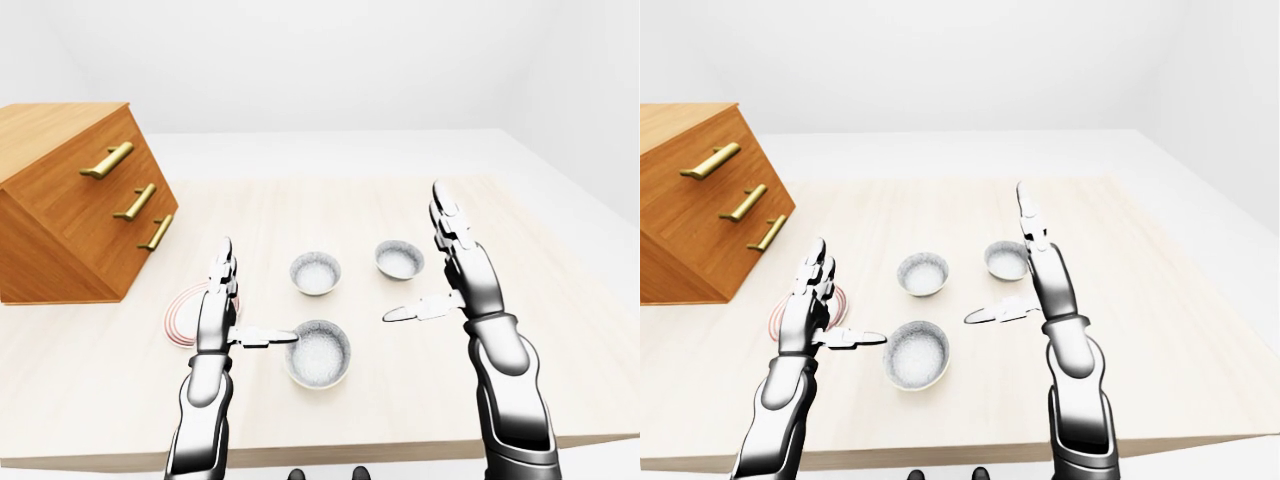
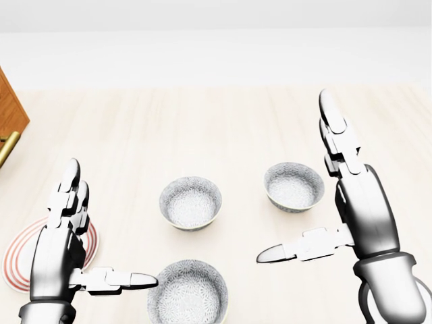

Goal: Stack the bowl at the front on the bowl in the middle.

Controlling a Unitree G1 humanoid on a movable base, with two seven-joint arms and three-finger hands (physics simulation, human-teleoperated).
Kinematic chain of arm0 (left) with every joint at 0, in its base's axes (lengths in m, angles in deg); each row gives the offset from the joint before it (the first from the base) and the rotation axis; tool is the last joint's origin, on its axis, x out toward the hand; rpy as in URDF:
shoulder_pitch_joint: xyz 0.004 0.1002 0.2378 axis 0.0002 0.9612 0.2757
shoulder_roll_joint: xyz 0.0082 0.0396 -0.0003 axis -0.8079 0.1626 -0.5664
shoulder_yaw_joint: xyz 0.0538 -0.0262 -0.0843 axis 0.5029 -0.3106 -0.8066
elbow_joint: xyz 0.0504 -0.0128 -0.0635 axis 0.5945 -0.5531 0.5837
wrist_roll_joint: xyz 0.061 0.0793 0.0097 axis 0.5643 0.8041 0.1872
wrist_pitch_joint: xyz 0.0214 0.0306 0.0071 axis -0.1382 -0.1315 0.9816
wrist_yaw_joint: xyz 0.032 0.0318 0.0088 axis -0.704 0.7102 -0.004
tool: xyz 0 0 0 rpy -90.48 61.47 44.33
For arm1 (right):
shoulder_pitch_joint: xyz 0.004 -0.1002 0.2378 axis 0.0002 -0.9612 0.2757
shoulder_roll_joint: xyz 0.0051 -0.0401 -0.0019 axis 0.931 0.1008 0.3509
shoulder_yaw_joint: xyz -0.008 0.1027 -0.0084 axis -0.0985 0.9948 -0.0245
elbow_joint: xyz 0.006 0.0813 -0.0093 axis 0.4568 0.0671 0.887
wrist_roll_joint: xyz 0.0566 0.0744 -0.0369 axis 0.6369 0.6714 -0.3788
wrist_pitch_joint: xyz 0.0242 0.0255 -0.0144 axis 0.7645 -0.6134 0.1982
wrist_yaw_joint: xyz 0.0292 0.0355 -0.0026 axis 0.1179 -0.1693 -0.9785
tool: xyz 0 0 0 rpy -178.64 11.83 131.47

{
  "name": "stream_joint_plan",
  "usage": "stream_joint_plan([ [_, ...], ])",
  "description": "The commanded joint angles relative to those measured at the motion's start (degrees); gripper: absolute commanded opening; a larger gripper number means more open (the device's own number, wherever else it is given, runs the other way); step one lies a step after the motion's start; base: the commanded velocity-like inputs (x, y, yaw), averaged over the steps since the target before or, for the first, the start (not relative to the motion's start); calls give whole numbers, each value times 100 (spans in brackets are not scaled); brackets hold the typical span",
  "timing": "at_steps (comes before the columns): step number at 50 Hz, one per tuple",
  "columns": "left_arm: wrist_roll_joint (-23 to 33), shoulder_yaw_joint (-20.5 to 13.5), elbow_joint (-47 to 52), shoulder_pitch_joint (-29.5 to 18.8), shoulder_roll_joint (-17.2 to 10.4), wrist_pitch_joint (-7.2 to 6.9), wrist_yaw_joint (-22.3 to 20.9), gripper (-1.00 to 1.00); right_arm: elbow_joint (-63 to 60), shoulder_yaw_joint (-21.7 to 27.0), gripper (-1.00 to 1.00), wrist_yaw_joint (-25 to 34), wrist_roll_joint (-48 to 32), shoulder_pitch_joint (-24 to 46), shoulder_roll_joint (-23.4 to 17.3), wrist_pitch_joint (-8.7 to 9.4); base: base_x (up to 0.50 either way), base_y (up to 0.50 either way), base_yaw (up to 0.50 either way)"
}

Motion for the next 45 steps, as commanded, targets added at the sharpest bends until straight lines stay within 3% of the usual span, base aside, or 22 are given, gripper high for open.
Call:
stream_joint_plan([
  [1,-13,4,-19,-5,-8,0,25,100,-4,83,100,35,-56,-4,-34,0,13,0,0],
  [9,9,1,-26,-8,-9,0,16,100,725,-113,100,69,-676,147,-156,0,1,0,0],
  [13,27,4,-32,-12,-16,0,5,100,1573,-291,100,32,-1453,770,-255,0,0,0,0],
  [23,77,7,-14,-11,-24,0,-68,100,5504,-639,100,8,-2704,3475,-283,0,0,0,0],
  [27,93,8,10,-3,-23,0,-66,100,7116,-552,100,133,-2610,4577,-386,0,0,0,0],
  [33,139,7,72,20,-15,0,-28,100,9272,-283,100,-356,-1979,5979,-710,0,0,0,0],
  [37,82,-5,118,40,20,-3,14,100,9851,-197,100,-501,-1745,6258,-890,0,0,0,0],
  [45,99,29,193,59,-12,-242,-57,100,10170,-166,100,-504,-1830,6405,-1067,0,0,0,0],
])
